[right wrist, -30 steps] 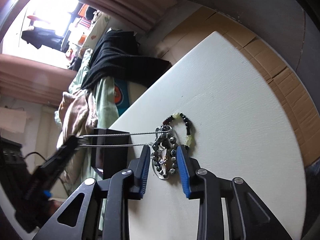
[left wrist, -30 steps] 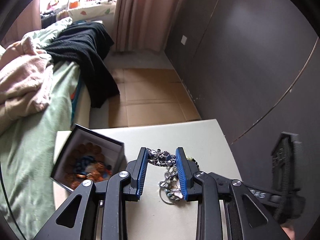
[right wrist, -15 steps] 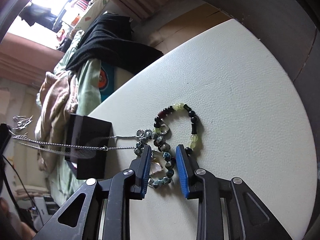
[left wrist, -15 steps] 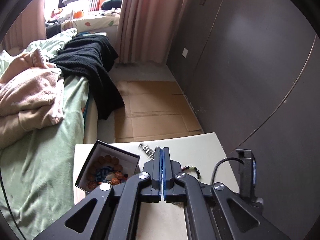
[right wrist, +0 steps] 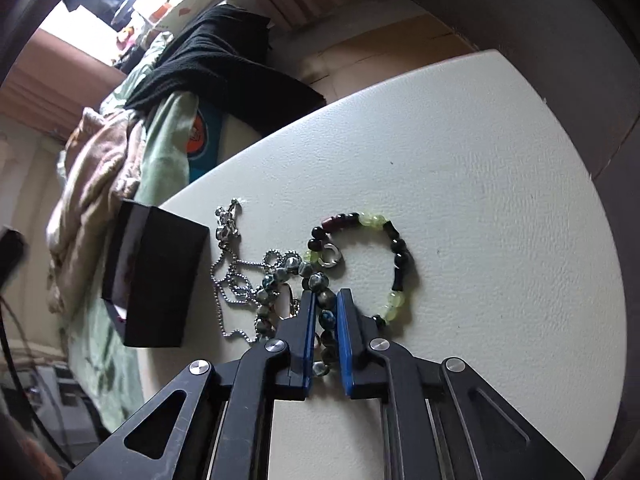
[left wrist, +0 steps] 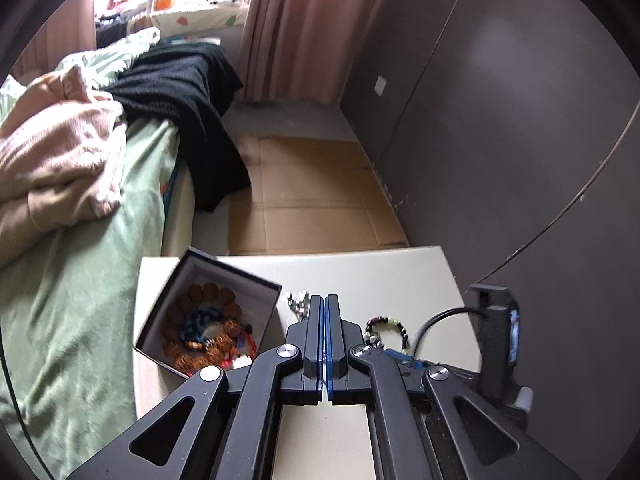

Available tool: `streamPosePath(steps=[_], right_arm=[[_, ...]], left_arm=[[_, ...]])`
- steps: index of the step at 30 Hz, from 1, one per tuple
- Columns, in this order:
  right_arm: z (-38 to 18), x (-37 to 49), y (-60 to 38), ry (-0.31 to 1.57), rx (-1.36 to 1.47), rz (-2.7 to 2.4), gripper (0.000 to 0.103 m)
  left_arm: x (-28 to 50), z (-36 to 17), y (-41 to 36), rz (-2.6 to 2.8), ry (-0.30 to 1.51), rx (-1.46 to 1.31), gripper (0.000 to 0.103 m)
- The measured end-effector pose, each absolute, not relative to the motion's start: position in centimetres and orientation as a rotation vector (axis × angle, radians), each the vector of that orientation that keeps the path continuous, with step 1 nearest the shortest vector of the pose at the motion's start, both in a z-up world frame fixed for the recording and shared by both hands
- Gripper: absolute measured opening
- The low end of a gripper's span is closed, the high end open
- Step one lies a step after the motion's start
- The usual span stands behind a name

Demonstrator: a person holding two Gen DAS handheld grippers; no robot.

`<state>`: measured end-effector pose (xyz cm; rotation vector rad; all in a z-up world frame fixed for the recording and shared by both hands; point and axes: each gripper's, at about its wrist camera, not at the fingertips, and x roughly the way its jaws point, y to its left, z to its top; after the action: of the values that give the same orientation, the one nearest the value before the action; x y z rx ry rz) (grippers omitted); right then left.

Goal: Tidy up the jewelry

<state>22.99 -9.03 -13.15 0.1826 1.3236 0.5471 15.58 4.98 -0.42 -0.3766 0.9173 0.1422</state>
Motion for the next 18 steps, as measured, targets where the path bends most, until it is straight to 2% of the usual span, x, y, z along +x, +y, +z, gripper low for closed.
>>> streamPosePath(steps=[2, 3, 5, 6, 7, 18], right_arm=[[-12.7, 23.0, -9.8, 1.308, 0.187, 0.536, 0.012], [-12.6, 23.0, -9.9, 1.306, 0.188, 0.535, 0.012], [-12.4, 23.1, -10.5, 1.300, 0.187, 0.526, 0.012], [-12.4, 23.2, -10.8, 1.300, 0.193, 0.519, 0.012], [-12.3, 23.3, -11.2, 1.300, 0.204, 0.517, 0.012], [-9.7, 23.8, -15.2, 1.247, 0.418, 0.598, 0.012]], left_arm=[[16.2, -1.6, 4.6, 0.124, 0.957, -0.393, 0.003], [16.4, -2.0, 4.3, 0.120, 0.972, -0.395, 0.010], [17.0, -3.0, 3.8, 0.114, 0.998, -0.399, 0.034], [17.2, -3.4, 3.5, 0.114, 1.000, -0.402, 0.052], [17.3, -3.7, 3.3, 0.112, 0.991, -0.406, 0.058], [20.9, -7.1, 1.5, 0.162, 1.091, -0.339, 0.057]])
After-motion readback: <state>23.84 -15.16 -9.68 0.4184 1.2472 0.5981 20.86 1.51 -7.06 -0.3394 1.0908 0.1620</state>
